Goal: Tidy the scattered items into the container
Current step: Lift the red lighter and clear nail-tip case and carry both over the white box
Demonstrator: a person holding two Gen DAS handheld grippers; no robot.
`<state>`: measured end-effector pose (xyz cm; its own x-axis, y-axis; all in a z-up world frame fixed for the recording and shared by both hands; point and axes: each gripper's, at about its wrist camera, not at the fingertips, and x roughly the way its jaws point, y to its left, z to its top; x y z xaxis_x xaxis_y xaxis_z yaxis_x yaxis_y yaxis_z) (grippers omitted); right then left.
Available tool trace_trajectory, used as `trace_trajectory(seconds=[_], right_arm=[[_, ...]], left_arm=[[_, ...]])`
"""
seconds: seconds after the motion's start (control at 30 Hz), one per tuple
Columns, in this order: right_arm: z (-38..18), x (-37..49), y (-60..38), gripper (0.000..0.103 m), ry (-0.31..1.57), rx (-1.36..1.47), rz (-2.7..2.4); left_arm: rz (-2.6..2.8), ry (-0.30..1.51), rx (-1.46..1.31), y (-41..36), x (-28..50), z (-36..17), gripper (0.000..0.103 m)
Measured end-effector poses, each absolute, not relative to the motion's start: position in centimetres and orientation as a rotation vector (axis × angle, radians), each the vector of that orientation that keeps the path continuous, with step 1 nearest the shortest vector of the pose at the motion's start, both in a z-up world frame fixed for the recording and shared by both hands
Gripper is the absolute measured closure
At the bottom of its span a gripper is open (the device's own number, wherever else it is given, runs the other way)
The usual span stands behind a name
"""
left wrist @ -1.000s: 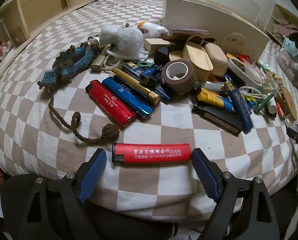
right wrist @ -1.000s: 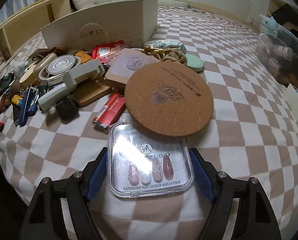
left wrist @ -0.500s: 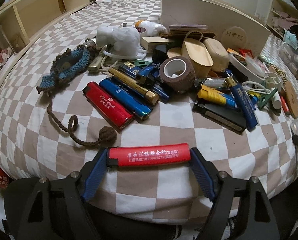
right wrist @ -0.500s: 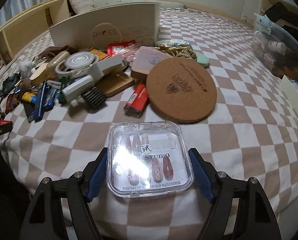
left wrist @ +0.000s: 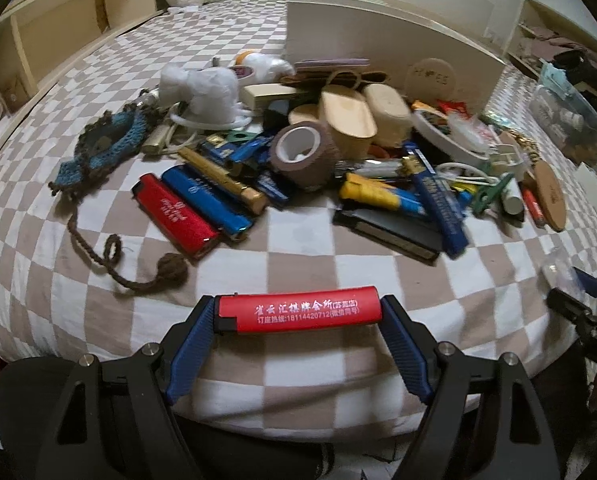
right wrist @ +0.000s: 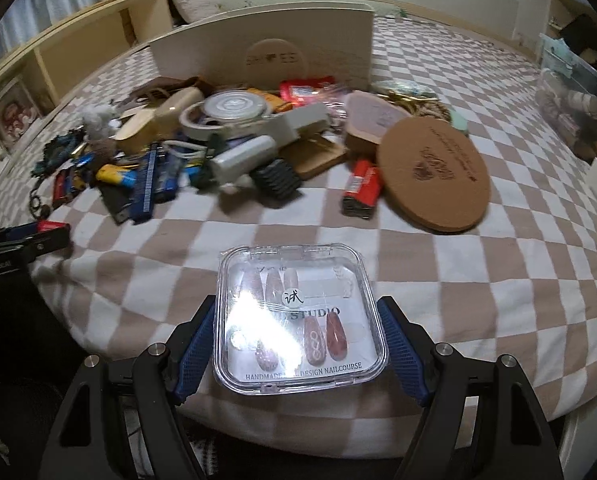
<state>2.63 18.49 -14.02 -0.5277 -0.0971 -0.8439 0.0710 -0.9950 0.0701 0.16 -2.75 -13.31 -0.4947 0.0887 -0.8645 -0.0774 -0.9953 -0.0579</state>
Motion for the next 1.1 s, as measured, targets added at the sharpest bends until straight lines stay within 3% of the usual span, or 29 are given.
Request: trace_trajectory(seconds=[0.5, 1.1], right_arm=[[-10.3, -0.3, 16.4, 0.025, -0.239, 1.333, -2.593], [-3.0, -9.1, 18.4, 0.025, -0.280, 1.065, -2.732]], left_arm=[[2.633, -0.062, -1.393, 0.0, -1.5, -10.6, 0.022], [2.749, -0.084, -1.111, 0.4, -10.3, -2.3, 0.022]])
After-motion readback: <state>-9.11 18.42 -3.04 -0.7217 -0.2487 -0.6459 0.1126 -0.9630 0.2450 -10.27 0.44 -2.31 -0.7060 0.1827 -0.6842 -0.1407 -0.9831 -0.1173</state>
